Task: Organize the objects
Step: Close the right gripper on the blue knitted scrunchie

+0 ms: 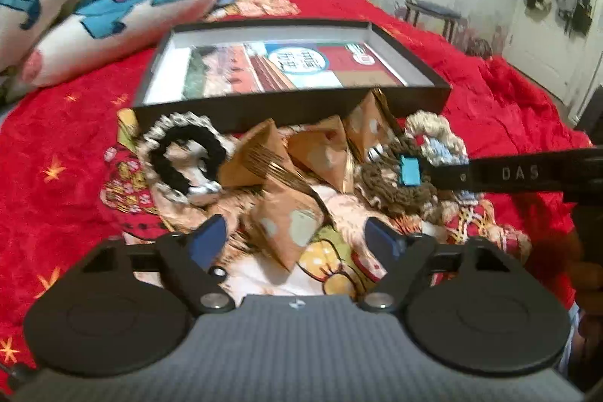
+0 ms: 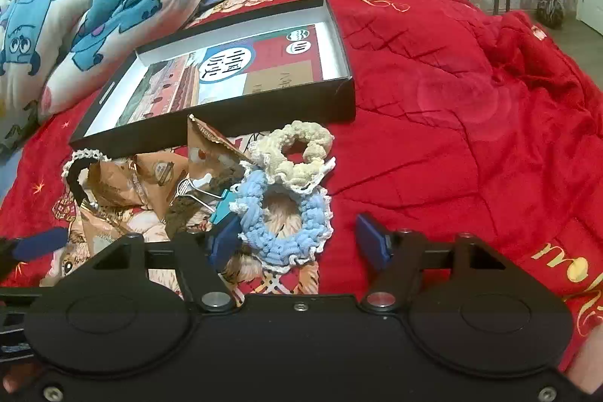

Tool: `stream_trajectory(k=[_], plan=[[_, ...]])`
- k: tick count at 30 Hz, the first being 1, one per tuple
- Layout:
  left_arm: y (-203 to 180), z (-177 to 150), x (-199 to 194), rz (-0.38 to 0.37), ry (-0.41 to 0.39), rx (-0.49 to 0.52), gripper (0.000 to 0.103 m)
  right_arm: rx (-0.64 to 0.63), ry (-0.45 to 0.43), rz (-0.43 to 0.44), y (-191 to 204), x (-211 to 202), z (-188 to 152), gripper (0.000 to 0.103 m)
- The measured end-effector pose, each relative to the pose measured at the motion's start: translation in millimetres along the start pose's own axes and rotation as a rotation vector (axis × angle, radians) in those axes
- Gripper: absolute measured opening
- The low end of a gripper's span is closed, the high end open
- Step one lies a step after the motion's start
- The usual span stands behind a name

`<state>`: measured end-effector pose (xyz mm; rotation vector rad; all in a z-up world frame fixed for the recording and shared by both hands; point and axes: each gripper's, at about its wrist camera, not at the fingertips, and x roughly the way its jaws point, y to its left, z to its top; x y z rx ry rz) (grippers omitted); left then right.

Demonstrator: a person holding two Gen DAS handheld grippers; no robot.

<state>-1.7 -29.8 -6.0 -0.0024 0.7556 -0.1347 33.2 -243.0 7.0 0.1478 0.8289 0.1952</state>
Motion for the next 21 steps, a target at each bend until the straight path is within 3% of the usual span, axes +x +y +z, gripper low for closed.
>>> stream_trajectory(k=[3, 6, 12, 16, 21], plan=[[1.9, -4.0, 7.2, 0.001, 0.036, -0.006, 0.067, 0.017, -0.002, 0.007, 0.9, 2.5, -0.4, 0.06], [6.5, -4.0, 7.3, 0.01, 0.023, -0.045, 0.057, 0.032, 0.002, 0.015, 0.4, 3.3, -0.6, 0.057], [11.2, -3.1, 8.3, 0.019, 0.025, -0.071, 0.043, 0.007, 0.008, -0.015, 4.8, 4.2, -0.5, 0.042], [9.2, -2.7, 5.7, 0.031, 0.018, -0.048, 0.039, 0.006, 0.024, -0.037, 4.6, 6.0, 2.8, 0.027], [12.6, -0.4, 3.4, 0.02, 0.027, -0.073, 0.037, 0.023, 0.059, -0.016, 0.8, 2.7, 9.1, 0.022]])
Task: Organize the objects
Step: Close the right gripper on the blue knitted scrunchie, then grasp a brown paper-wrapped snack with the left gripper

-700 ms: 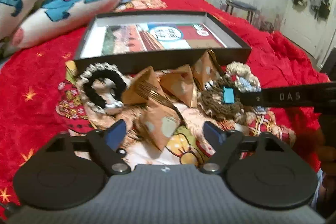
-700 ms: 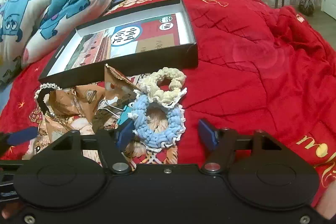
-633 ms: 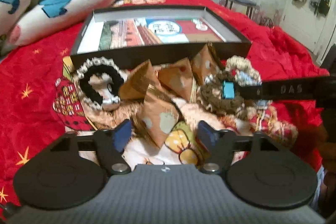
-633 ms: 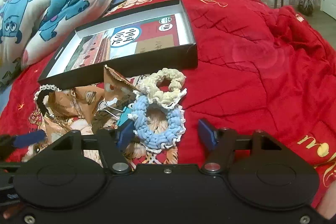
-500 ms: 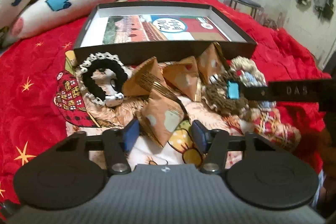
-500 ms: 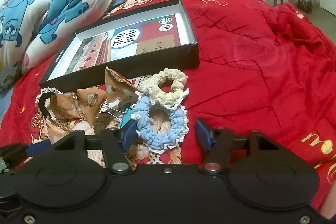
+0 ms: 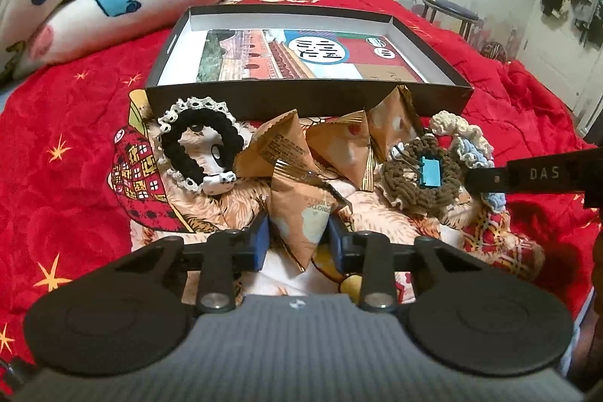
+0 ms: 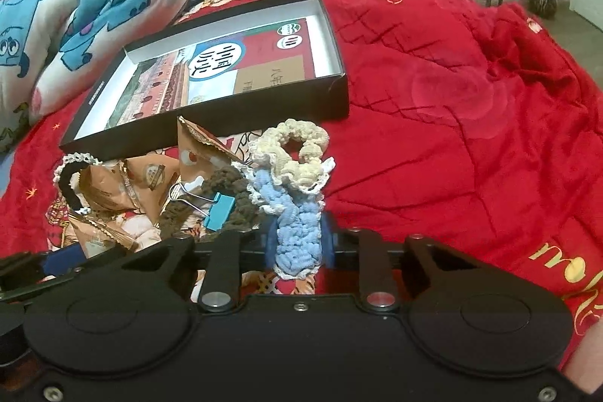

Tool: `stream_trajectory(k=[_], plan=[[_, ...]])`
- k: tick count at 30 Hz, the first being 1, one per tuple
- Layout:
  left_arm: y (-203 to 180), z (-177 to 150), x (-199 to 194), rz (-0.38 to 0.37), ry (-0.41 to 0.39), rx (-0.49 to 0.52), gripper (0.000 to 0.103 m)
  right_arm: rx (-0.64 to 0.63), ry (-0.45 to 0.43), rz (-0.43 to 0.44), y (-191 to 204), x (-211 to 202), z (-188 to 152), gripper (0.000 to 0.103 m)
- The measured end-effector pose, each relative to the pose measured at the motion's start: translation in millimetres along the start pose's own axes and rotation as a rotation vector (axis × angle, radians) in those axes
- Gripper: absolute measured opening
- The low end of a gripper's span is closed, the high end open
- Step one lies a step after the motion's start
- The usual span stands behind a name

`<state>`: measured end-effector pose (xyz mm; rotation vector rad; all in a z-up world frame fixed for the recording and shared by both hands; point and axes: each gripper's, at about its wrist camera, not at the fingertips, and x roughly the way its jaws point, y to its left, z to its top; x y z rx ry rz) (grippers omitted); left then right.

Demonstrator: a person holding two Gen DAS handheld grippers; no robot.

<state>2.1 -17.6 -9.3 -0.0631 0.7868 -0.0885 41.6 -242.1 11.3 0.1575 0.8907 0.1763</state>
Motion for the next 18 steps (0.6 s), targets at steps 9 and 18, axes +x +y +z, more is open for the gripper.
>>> stream_trajectory(k=[9, 18], plan=[[2.7, 3.8, -12.4, -0.039, -0.007, -0.02, 0.031, 0.027, 0.035, 0.071, 5.9, -22.3, 10.1, 0.021], [-0.5, 3.3, -14.4, -0.059, -0.001, -0.003, 0.006, 0.013, 0.073, 0.161, 25.1, -32.0, 8.7, 0.021]])
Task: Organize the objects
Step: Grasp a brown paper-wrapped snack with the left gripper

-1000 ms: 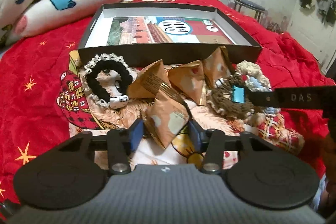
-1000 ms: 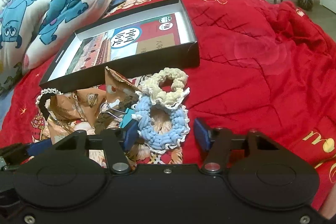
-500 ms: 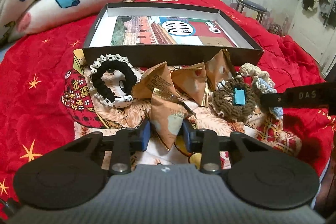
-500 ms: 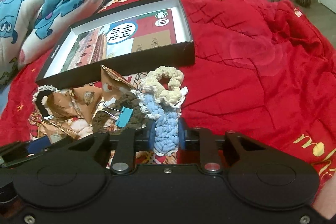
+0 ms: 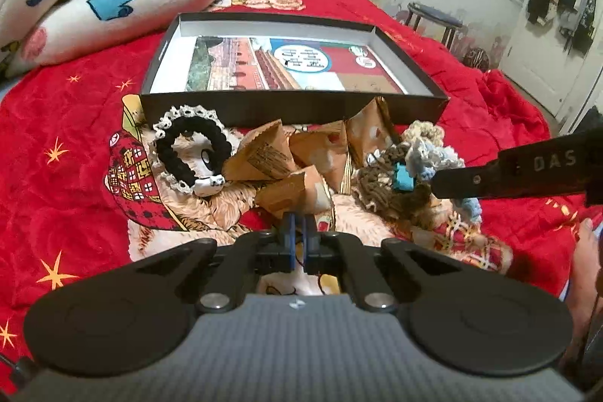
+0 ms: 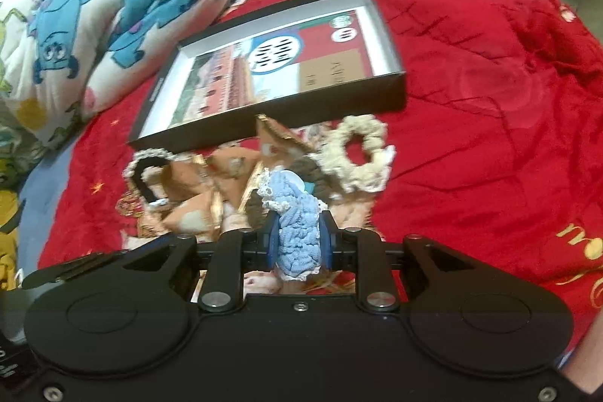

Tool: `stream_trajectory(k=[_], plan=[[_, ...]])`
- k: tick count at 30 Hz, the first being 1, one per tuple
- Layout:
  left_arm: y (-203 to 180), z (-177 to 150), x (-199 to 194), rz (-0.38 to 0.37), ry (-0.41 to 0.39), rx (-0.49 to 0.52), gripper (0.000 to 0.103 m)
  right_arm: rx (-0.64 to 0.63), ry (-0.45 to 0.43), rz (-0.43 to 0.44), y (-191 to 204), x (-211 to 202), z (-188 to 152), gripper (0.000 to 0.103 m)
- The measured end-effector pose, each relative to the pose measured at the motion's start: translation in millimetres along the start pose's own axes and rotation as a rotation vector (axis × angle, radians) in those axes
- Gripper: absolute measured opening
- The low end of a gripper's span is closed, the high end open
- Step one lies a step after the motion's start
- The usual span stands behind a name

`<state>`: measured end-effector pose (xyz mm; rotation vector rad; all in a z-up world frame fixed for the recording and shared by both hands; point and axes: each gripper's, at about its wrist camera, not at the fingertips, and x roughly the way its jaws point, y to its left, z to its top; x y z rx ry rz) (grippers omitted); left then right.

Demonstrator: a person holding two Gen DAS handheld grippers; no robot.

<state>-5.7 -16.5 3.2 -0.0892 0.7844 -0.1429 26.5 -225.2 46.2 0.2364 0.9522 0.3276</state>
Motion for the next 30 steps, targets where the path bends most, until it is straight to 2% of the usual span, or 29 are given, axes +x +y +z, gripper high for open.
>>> stream_trajectory(k=[1, 3, 4, 5, 6, 10, 12, 13, 14, 15, 17, 27, 30], plan=[[0.3, -0.7, 1.3, -0.001, 0.006, -0.001, 0.007, -0.005, 0.003, 0.005, 2.0, -0.4, -0.4, 0.021], [0.5, -0.5, 3.1, -0.011, 0.019, -0.001, 0.034, -0.002, 0.008, 0.013, 3.8, -1.1, -0.7, 0.021], [0.4, -0.4, 2.7, -0.013, 0.014, -0.002, 0.041, 0.0, 0.01, 0.016, 4.2, -1.6, -0.9, 0.021], [-0.1, -0.5, 2.1, -0.004, 0.002, -0.003, 0.055, -0.002, 0.01, 0.018, 4.5, -1.7, -0.6, 0.021], [-0.4, -0.6, 1.4, 0.002, -0.014, -0.003, 0.064, -0.008, 0.008, 0.018, 5.2, -1.2, -0.9, 0.021], [-0.5, 3.1, 9.0, 0.005, -0.029, -0.036, 0.069, -0.008, 0.026, 0.023, 4.8, 2.6, -3.4, 0.021], [-0.6, 5.4, 17.7, 0.027, -0.025, -0.041, 0.069, -0.01, 0.032, 0.027, 5.5, 4.4, -3.7, 0.021], [-0.2, 6.2, 22.8, 0.037, -0.013, -0.042, 0.062, -0.011, 0.034, 0.029, 6.1, 5.1, -3.9, 0.021], [1.5, 6.4, 28.5, 0.045, 0.008, -0.045, 0.04, -0.013, 0.036, 0.029, 6.9, 6.0, -4.1, 0.021], [3.2, 5.8, 30.9, 0.048, 0.019, -0.05, 0.032, -0.014, 0.037, 0.029, 7.8, 6.7, -4.2, 0.021], [4.1, 4.4, 27.3, 0.07, 0.01, -0.05, 0.025, -0.011, 0.037, 0.031, 9.2, 7.4, -3.8, 0.021], [6.6, 6.2, 5.4, 0.035, -0.01, -0.063, 0.022, -0.012, 0.018, 0.064, 17.4, 4.3, 1.2, 0.021], [5.9, 4.4, -10.6, 0.04, -0.075, -0.03, 0.022, 0.003, 0.006, 0.08, 18.2, 2.5, 5.0, 0.021]])
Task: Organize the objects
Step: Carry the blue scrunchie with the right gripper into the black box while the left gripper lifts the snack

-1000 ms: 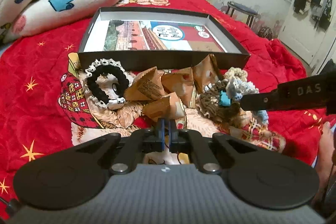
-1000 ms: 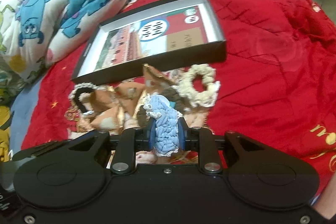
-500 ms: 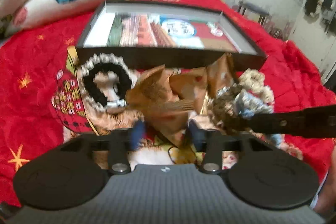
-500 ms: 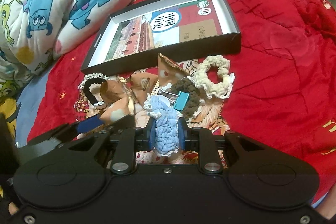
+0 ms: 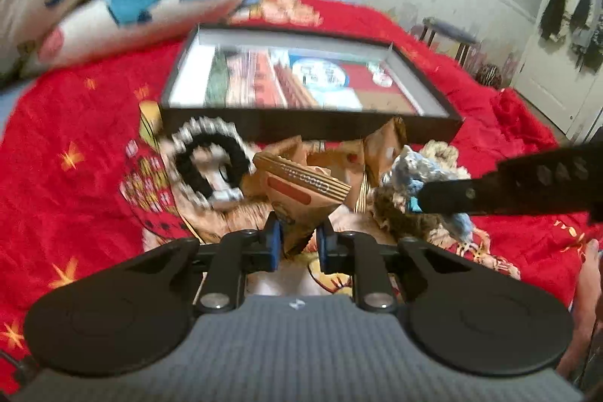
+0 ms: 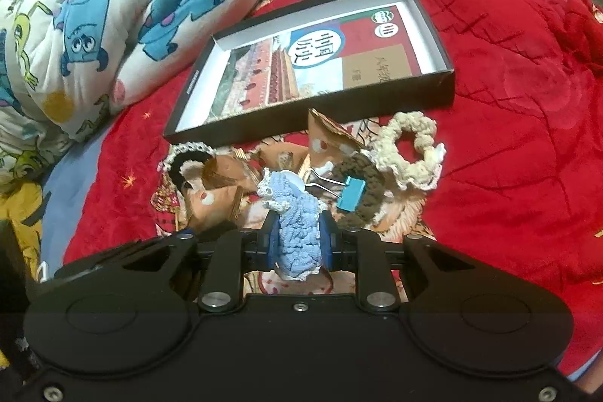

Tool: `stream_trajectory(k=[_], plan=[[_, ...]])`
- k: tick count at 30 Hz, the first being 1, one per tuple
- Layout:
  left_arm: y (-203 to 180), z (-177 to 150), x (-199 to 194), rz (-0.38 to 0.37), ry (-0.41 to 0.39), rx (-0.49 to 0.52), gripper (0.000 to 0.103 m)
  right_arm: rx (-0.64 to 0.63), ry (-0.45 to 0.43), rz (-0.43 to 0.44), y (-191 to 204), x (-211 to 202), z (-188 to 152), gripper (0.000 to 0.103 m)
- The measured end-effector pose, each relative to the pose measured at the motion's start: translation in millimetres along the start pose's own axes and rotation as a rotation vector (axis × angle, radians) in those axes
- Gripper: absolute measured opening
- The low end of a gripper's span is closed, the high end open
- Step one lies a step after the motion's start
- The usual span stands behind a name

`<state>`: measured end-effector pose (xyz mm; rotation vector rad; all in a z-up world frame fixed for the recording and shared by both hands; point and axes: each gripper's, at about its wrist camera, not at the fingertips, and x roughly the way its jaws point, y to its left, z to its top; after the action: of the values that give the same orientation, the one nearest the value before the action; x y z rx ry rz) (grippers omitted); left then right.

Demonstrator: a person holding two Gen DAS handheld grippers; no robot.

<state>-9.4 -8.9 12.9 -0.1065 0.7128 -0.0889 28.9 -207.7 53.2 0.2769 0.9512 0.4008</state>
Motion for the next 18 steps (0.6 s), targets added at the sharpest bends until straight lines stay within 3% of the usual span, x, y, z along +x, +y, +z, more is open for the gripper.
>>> stream_trajectory(k=[9, 14, 18], plan=[[12.3, 31.2, -25.7, 0.051, -0.193, 0.024, 0.023, -0.001, -0.073, 0.078, 17.5, -11.1, 36.1, 0.021], [37.8, 79.7, -14.3, 0.09, -0.247, -0.039, 0.023, -0.048, -0.117, 0.096, 44.6, -1.9, 69.9, 0.021], [59.3, 112.2, 18.8, 0.059, -0.234, -0.081, 0.023, -0.129, -0.128, 0.064, 67.7, 19.7, 96.1, 0.021]])
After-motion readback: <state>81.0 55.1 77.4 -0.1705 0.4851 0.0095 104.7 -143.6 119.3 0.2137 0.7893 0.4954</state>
